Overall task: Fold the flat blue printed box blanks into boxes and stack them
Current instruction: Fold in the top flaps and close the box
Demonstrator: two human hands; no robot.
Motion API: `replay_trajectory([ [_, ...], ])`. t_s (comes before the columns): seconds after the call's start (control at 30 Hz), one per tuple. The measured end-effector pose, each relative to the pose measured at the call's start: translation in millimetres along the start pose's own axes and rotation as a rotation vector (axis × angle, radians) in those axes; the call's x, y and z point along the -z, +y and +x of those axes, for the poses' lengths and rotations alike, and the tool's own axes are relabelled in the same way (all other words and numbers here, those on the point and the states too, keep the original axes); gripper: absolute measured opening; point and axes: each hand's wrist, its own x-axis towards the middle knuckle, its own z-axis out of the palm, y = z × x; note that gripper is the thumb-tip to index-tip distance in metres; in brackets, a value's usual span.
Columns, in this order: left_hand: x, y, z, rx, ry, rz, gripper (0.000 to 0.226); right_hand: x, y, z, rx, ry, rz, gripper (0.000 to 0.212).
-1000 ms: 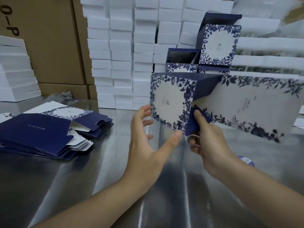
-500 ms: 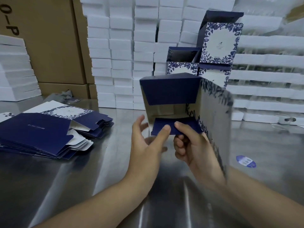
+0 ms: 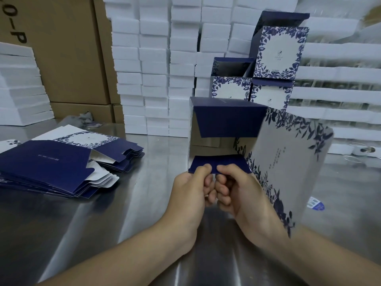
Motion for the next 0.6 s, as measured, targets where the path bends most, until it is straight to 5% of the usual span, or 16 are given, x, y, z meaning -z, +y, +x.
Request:
replay_trajectory([
  [0.27,0.5,1.8,-2.2,0.064,-0.104,0.009,0.054,4.1,2.4,-3.0,0.086,-0.04,-0.106,0.041],
  [0.6,2.4,-1.3,3.7,0.116,-0.032,-0.064,0.05,4.4,6.7,-1.6,0.069,0.005,-0.044,0.045],
])
